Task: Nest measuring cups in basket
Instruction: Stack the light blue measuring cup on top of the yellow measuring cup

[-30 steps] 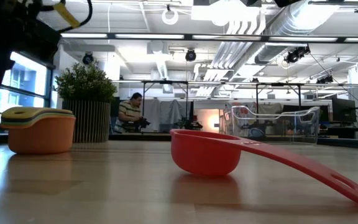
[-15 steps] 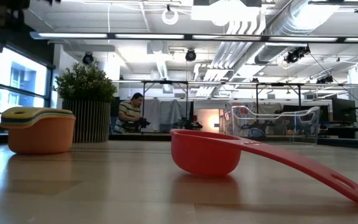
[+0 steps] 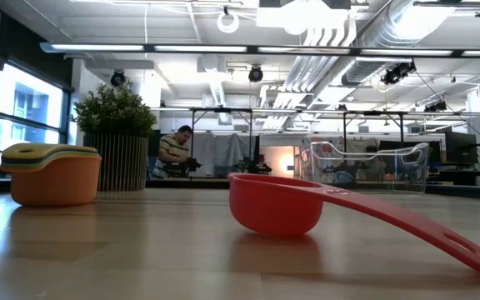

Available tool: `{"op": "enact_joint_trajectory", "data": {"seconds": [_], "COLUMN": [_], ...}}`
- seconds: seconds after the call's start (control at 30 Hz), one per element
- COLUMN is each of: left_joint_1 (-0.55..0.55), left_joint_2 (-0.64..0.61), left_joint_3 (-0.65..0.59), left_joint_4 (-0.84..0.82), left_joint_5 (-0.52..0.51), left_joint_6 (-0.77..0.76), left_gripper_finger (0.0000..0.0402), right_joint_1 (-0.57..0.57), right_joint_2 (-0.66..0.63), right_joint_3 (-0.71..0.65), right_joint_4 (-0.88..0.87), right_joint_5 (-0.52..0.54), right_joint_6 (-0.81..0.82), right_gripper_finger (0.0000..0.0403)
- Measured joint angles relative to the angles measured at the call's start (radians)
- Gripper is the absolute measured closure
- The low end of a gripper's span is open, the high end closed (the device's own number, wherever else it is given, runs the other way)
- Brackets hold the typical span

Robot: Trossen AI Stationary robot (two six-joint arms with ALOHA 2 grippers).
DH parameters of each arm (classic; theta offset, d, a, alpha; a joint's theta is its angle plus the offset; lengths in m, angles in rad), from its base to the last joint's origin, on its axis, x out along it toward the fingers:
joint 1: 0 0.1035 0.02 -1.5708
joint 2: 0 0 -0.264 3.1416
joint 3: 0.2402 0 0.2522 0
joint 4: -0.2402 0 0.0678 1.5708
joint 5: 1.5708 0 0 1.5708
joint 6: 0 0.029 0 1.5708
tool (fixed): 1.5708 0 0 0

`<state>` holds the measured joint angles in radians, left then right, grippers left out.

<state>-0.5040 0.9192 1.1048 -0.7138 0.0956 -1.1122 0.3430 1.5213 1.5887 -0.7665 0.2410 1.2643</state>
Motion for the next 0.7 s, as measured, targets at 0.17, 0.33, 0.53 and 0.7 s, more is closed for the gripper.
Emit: {"op": "enact_joint_trajectory", "data": {"seconds": [0.17,0.33,0.53,0.7], "left_joint_1": [-0.025,-0.027,-0.026,-0.026], "left_joint_2": [0.001,0.001,0.001,0.001], "left_joint_3": [0.063,0.127,0.191,0.240], "left_joint_4": [-0.001,0.000,-0.001,0.000], "left_joint_5": [0.000,-0.001,-0.053,-0.102], "left_joint_6": [0.032,0.073,0.102,0.087], "left_gripper_finger": [0.0312,0.0312,0.0312,0.0312], "right_joint_1": [0.000,-0.003,-0.021,-0.054], "right_joint_2": [0.000,0.000,0.000,0.000], "right_joint_3": [0.000,0.000,0.000,0.000], "right_joint_4": [0.120,0.239,0.312,0.365], "right_joint_5": [0.019,0.018,0.013,0.014], "right_joint_6": [-0.082,-0.175,-0.301,-0.417], "right_gripper_finger": [0.0306,0.0306,0.0306,0.0306]}}
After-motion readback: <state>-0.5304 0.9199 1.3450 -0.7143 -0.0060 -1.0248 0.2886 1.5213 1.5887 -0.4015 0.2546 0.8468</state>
